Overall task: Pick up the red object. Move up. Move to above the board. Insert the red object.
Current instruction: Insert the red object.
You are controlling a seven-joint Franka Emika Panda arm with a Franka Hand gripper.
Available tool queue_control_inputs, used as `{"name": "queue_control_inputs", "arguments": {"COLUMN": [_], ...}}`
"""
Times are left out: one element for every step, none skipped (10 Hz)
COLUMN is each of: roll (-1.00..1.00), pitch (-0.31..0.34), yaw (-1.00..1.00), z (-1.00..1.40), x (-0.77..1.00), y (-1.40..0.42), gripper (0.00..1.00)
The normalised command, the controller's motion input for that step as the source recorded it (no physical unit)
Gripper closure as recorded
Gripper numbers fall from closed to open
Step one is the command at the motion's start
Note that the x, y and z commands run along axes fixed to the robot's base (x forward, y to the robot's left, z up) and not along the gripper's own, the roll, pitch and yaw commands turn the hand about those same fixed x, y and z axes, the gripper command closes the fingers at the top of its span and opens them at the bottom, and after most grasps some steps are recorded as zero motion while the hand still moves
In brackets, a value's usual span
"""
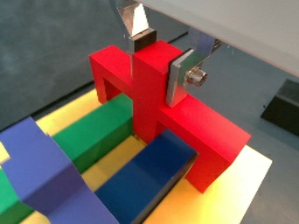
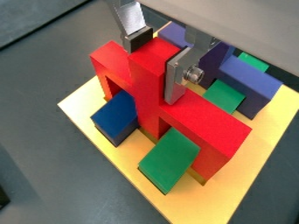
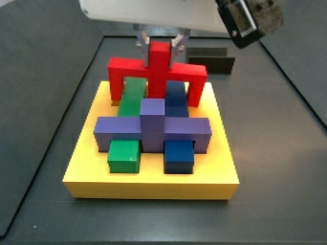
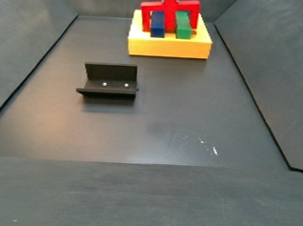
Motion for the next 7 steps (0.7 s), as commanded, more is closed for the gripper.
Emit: {"name": "queue_control_inputs", "arguments": {"roll": [-0.04, 0.0, -0.03, -0.05, -0.01, 0.0, -0.06], "pitch": [0.0, 0.0, 0.0, -0.169, -0.184, -0.156, -0.119], "yaw": [-0.07, -0.03, -0.01, 0.0, 0.0, 0.0, 0.0], "z": [-0.06, 0.0, 0.0, -0.05, -0.01, 0.0, -0.07], "x": [0.18, 0.04, 0.0, 0.0, -0.05, -0.22, -0.05], "y": [0.05, 0.15, 0.17, 0.09, 0.01, 0.0, -0.19], "gripper": [1.0, 1.0, 1.0, 1.0, 1.0, 1.0, 1.0]}}
